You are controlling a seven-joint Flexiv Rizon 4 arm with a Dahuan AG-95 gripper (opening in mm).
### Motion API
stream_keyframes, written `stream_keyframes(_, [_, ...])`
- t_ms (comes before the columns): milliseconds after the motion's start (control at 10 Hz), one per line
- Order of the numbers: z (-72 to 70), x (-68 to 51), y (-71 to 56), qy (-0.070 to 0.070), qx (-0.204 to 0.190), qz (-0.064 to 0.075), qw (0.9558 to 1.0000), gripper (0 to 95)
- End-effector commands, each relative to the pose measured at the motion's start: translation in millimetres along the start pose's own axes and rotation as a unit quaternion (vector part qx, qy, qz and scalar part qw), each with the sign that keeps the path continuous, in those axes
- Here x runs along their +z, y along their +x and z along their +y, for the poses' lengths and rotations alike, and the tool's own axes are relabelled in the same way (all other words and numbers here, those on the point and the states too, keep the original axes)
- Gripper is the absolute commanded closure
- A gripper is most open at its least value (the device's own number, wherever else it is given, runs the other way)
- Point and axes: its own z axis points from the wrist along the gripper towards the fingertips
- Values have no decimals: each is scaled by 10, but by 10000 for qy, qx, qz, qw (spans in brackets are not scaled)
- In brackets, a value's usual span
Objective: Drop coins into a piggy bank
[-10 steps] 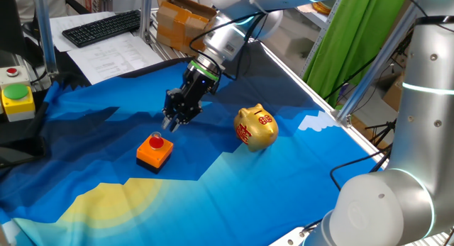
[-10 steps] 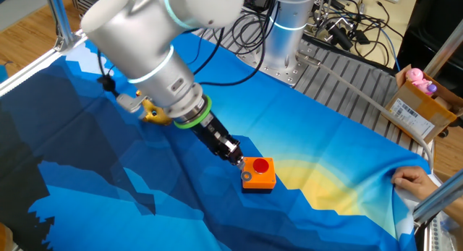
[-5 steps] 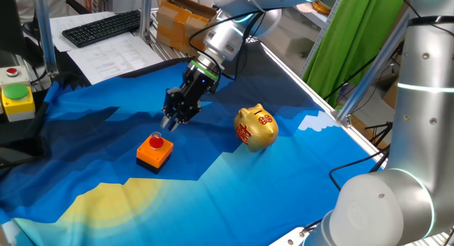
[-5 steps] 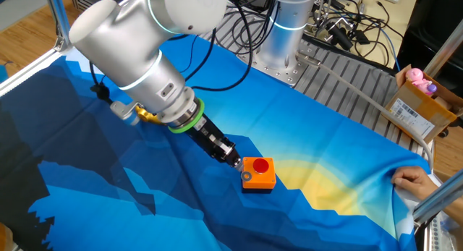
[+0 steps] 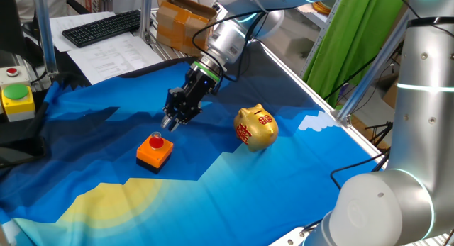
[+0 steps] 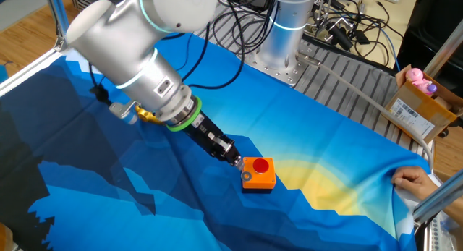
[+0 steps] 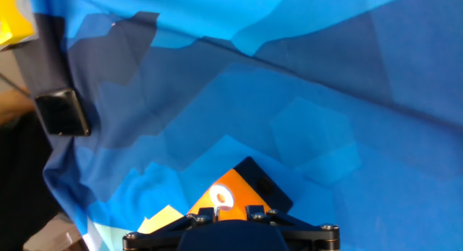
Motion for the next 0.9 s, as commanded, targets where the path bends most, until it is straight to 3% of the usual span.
stream_keyframes(100, [-3, -6, 23, 103, 53, -29, 9999, 760])
stream_keyframes(900, [49, 42, -38, 87, 65, -40, 9999, 760])
